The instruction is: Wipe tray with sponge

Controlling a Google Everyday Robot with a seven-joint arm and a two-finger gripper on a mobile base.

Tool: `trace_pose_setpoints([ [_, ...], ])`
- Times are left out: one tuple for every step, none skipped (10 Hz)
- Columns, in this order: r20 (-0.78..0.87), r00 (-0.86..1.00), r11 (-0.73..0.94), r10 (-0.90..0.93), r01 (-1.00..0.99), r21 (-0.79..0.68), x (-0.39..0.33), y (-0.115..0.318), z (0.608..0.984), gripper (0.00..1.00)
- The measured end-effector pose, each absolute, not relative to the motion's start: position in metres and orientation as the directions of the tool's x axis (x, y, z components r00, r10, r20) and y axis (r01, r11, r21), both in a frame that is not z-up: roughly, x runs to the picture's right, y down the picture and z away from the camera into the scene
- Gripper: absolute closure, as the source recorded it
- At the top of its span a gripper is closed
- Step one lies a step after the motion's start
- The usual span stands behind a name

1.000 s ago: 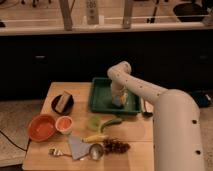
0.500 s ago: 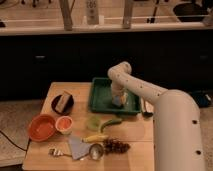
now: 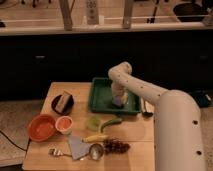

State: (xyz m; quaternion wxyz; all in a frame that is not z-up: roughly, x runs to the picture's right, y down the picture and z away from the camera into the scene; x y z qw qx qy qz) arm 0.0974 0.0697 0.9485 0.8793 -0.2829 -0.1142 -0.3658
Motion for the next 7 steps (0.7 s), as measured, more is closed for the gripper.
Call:
trace_pose_setpoints([
  [0.405,0.707,0.573,-0.579,0.707,-0.414,0.098,0.069,0.949,0.97],
  [0.399,0.71,0.575,-0.58,0.704,-0.416,0.099,0.067,0.949,0.97],
  [0.391,0.714,0.579,-0.58,0.7,-0.418,0.1,0.064,0.95,0.97],
  [0.382,0.722,0.587,-0.577,0.692,-0.42,0.101,0.06,0.952,0.97],
  [0.375,0.728,0.595,-0.574,0.685,-0.421,0.102,0.058,0.953,0.97],
  [0.363,0.738,0.611,-0.569,0.675,-0.414,0.103,0.052,0.956,0.97],
  [0.358,0.742,0.619,-0.567,0.67,-0.409,0.104,0.049,0.957,0.97],
])
